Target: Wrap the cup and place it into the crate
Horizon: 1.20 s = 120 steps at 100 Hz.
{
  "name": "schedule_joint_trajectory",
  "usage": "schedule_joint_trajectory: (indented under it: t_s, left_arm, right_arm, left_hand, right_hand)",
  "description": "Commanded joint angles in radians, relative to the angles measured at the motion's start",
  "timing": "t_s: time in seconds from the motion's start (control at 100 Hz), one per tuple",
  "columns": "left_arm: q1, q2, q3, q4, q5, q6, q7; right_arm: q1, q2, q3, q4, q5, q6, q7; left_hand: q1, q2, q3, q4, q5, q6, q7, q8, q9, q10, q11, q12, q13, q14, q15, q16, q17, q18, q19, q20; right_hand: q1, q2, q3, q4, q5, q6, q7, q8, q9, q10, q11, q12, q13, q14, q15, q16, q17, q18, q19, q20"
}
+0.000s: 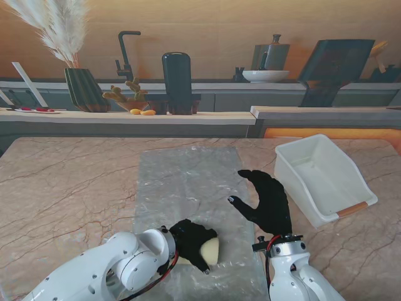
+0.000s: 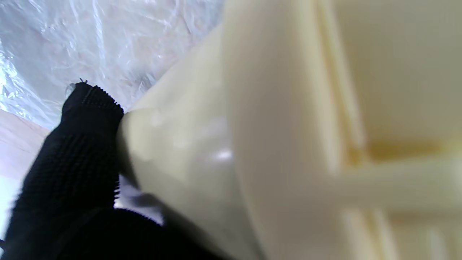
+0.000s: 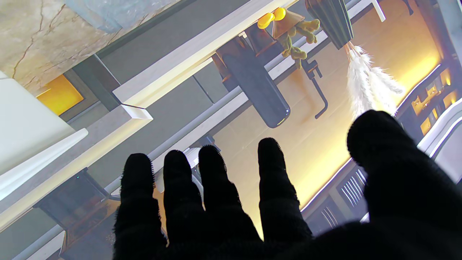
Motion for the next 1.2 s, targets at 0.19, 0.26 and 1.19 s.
schedule_joint_trajectory:
  t_s: [0.19, 0.26, 1.19]
  left_arm:
    - [0.005, 0.000, 0.018, -0.008, -0.009, 0.024, -0.002]
    - [0.008, -0.001, 0.018, -0.009, -0.004, 0.033, 0.001]
    - [0.051, -0.003, -0.024, -0.028, 0.015, 0.049, 0.013]
  right_arm:
    - [-0.019, -0.005, -0.001, -0.015, -0.019, -0.021, -0.025]
    - [-0.021, -0.005, -0.002, -0.016, -0.025, -0.022, -0.033]
    - [-0.037, -0.006, 0.001, -0.025, -0.043, -0.043, -0.067]
  left_hand:
    - [0.163, 0.363, -0.093, 0.072, 0.116, -0.076, -0.007, -0.038, -0.044, 0.042, -0.052, -0.051, -0.053, 0.027, -0.032, -0.076, -0.026, 0.044, 0.110, 0.003]
    - [0.151, 0.361, -0.134, 0.070, 0.114, -0.067, -0.021, -0.044, -0.059, 0.052, -0.076, -0.068, -0.085, 0.031, -0.060, -0.087, -0.030, 0.048, 0.109, 0.003]
    - [-0.026, 0.309, -0.242, 0.070, 0.083, -0.014, -0.233, -0.171, -0.174, 0.106, -0.251, -0.261, -0.367, 0.051, -0.395, -0.405, -0.155, 0.252, -0.265, -0.402]
  right_hand:
    - [-0.018, 0.068, -0.016, 0.003, 0.014, -0.011, -0.018, -0.002, 0.020, 0.011, -0.020, 0.006, 0.021, -0.001, 0.006, 0.007, 0.005, 0.008, 0.016, 0.004]
    - [-0.019, 0.068, -0.016, 0.003, 0.013, -0.009, -0.018, -0.002, 0.020, 0.010, -0.020, 0.006, 0.021, 0.000, 0.007, 0.008, 0.007, 0.008, 0.016, 0.004]
    - [-0.020, 0.068, -0.015, 0.003, 0.014, -0.011, -0.018, -0.003, 0.020, 0.010, -0.020, 0.006, 0.022, 0.000, 0.008, 0.010, 0.008, 0.008, 0.017, 0.003]
